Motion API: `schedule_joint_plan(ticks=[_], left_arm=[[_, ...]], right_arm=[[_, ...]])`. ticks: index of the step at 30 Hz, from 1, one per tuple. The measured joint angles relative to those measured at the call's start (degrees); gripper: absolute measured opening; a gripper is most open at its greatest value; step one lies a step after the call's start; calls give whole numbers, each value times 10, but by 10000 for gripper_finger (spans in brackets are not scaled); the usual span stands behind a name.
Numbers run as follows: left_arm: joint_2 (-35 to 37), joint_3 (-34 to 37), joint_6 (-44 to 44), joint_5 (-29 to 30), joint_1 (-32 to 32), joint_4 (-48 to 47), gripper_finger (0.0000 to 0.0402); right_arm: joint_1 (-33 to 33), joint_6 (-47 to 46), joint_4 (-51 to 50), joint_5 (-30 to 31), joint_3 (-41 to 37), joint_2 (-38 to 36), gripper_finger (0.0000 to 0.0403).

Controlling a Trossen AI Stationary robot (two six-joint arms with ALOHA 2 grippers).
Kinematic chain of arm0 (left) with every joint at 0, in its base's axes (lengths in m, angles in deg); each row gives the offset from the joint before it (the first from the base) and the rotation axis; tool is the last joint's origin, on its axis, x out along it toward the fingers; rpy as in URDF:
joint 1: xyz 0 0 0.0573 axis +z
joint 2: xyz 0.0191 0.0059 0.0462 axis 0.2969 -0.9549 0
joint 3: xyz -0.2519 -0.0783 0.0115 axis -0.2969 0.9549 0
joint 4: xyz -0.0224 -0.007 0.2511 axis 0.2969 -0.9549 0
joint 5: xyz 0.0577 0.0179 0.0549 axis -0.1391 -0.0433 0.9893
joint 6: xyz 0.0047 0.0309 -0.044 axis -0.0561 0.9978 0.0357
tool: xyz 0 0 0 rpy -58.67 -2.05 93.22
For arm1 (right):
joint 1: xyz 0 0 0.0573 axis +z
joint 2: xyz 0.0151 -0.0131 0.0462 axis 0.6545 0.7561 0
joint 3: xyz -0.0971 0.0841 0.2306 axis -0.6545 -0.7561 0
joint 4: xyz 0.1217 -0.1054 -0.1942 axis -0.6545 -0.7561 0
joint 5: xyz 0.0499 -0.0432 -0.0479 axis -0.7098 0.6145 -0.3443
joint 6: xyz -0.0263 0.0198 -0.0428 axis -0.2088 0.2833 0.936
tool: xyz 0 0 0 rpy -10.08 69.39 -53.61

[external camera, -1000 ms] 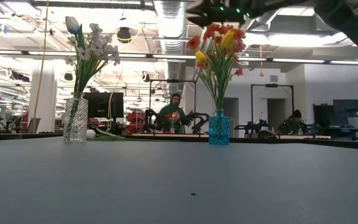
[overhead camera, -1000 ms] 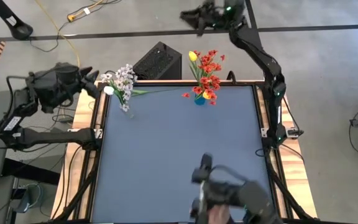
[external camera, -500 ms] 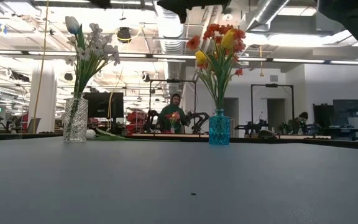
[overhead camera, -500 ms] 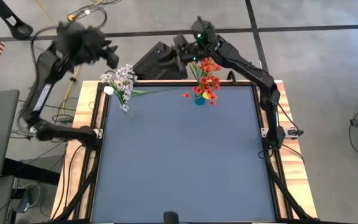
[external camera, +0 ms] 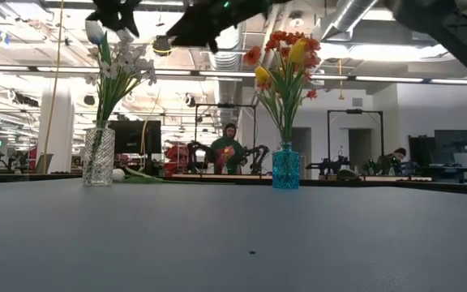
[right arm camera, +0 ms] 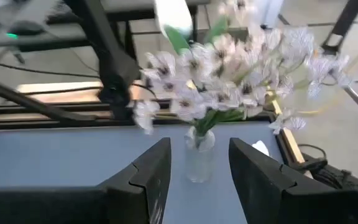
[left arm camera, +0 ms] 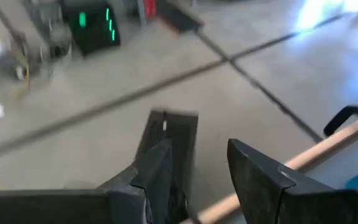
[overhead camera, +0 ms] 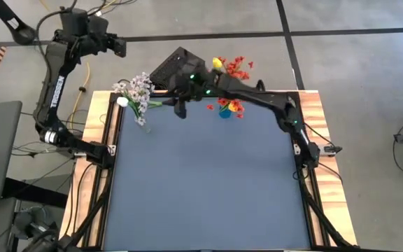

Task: Sort flowers into vase by color
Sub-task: Put the white tulip into the transparent vase

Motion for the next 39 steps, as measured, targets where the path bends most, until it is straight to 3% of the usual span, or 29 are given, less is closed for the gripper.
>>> schedule_joint_plan(ticks=[6, 16, 30, 39], left_arm=[[5, -2, -2, -7, -4, -43, 146], [2, 0, -4, -15, -4, -77, 146], [3, 0, 4, -15, -4, -87, 146], [3, 0, 14, -15, -4, -85, 146]], right_arm=[[-1, -1, 58, 74, 0, 87, 187], [-48, -17, 58, 74, 0, 170, 187], [-66, -15, 37, 73, 0, 158, 187], [-61, -11, 46, 73, 0, 72, 187]])
